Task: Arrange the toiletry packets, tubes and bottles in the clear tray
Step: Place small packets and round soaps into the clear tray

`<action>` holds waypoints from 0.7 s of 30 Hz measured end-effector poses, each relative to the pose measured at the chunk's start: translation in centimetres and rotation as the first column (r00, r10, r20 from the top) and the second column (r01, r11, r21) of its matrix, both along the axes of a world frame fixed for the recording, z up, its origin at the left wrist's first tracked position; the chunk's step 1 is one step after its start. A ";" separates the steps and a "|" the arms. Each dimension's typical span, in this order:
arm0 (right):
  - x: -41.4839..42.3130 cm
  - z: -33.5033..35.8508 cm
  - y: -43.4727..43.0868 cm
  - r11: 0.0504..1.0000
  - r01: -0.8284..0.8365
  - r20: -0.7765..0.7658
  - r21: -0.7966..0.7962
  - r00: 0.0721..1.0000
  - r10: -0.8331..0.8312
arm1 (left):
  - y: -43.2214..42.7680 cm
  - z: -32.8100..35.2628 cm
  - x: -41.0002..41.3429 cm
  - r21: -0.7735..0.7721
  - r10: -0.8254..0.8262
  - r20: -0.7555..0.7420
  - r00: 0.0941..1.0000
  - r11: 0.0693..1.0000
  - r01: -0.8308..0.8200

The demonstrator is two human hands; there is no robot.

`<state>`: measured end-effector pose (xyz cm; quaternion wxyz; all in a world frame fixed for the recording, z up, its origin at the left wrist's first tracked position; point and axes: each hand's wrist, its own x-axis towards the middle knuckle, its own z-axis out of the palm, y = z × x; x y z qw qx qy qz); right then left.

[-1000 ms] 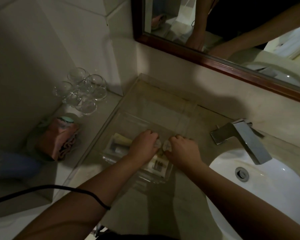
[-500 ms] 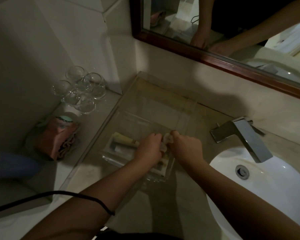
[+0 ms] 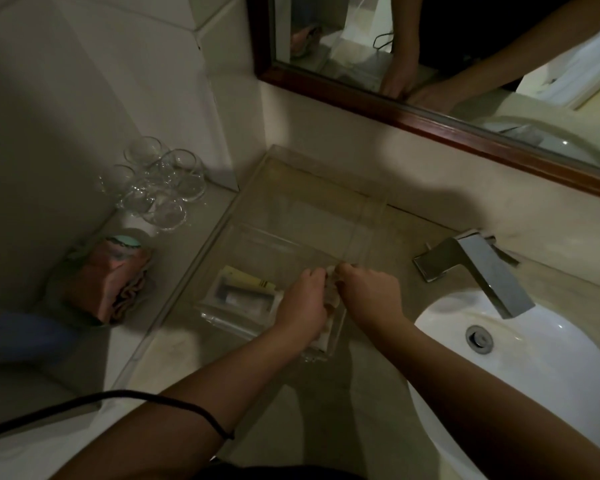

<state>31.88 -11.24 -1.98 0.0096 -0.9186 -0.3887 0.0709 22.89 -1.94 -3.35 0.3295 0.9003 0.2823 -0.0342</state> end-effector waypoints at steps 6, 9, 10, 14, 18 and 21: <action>-0.6 0.4 -0.6 0.980 0.062 -0.024 0.187 0.998 -0.059 | -0.2 0.2 -0.3 -0.006 -0.010 0.031 0.999 1.000 0.010; -1.1 0.8 -1.9 0.938 0.199 -0.060 0.285 0.980 -0.190 | 0.1 0.5 -0.8 0.002 -0.012 0.063 0.998 1.000 0.012; -1.4 1.1 -2.5 0.924 0.241 -0.080 0.297 0.970 -0.228 | 0.2 0.7 -1.0 0.001 -0.006 0.073 0.997 1.000 0.006; -3.3 1.8 -5.0 0.888 0.356 -0.147 0.291 0.934 -0.326 | 1.0 1.8 -2.2 0.010 0.016 0.071 0.997 1.000 -0.017; -6.5 1.4 -7.4 0.854 0.452 -0.265 0.258 0.883 -0.388 | 1.5 2.5 -3.8 0.048 -0.015 0.068 0.998 0.999 0.011; -9.2 0.4 -9.4 0.833 0.512 -0.343 0.211 0.837 -0.427 | 0.9 2.7 -4.6 0.052 -0.094 0.079 0.992 0.995 0.090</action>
